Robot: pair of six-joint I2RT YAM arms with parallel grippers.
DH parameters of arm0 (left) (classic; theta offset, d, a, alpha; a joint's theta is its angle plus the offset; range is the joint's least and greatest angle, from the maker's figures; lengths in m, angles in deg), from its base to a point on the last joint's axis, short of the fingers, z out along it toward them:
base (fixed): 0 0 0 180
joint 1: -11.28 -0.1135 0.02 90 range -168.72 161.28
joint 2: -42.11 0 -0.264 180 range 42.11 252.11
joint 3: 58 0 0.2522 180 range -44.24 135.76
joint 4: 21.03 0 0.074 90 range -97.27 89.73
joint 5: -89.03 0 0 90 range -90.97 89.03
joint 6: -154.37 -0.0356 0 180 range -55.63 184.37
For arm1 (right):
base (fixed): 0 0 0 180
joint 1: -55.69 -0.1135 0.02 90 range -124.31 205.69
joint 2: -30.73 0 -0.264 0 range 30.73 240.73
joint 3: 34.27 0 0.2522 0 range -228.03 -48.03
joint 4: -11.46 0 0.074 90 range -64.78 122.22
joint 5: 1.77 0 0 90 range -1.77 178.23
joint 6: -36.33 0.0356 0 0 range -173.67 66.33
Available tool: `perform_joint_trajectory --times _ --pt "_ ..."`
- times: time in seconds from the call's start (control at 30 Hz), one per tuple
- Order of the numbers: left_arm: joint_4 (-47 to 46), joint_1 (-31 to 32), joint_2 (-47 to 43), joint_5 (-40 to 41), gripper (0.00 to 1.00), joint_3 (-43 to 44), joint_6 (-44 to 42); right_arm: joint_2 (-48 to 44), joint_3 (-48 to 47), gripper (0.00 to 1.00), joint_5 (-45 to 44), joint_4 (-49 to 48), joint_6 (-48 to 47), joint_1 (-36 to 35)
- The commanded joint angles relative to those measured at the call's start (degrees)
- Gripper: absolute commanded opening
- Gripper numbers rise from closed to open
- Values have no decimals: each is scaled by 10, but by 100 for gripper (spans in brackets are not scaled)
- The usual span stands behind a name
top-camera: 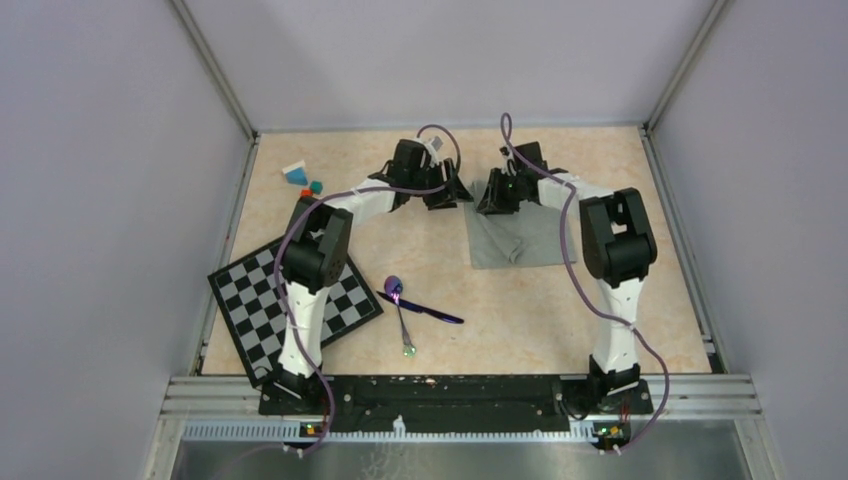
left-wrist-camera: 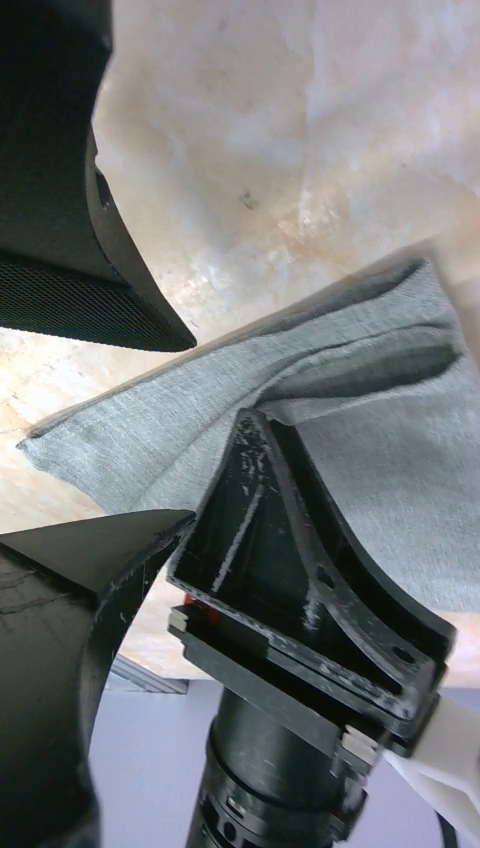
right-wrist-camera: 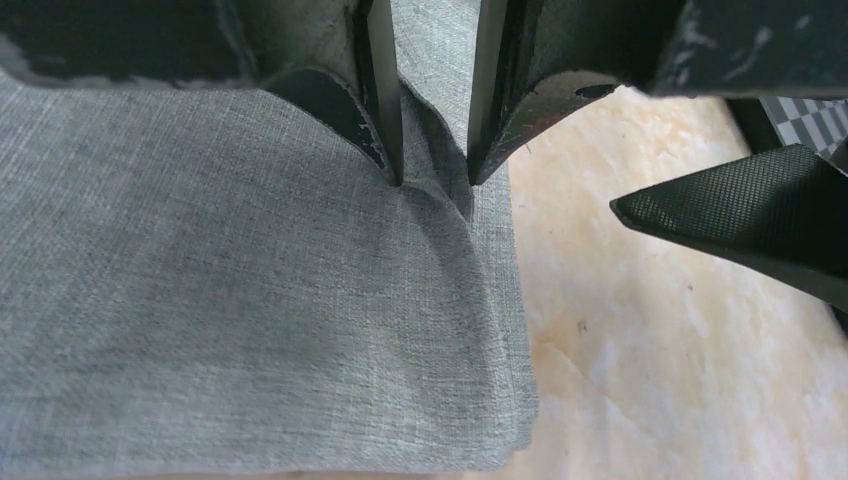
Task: Fold the napkin into a case and place the utensils inside
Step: Fold the rectangle-folded napkin at the center of the board.
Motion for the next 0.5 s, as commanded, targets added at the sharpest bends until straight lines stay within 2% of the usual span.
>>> perform_joint_trajectory --times 0.0,0.17,0.27,0.4,0.47 --pt "15 -9 -70 16 65 -28 -25 24 -30 30 19 34 -52 -14" --pt "33 -12 -109 15 65 -60 -30 -28 59 29 59 120 -127 -18" --pt "34 -13 -135 14 65 -84 -29 -85 139 30 22 165 -165 -15" --pt "27 -10 -145 6 66 -108 -25 -205 223 42 -33 152 -147 5" --pt "25 -5 -137 -1 69 -113 -27 -266 236 54 -51 146 -125 15"
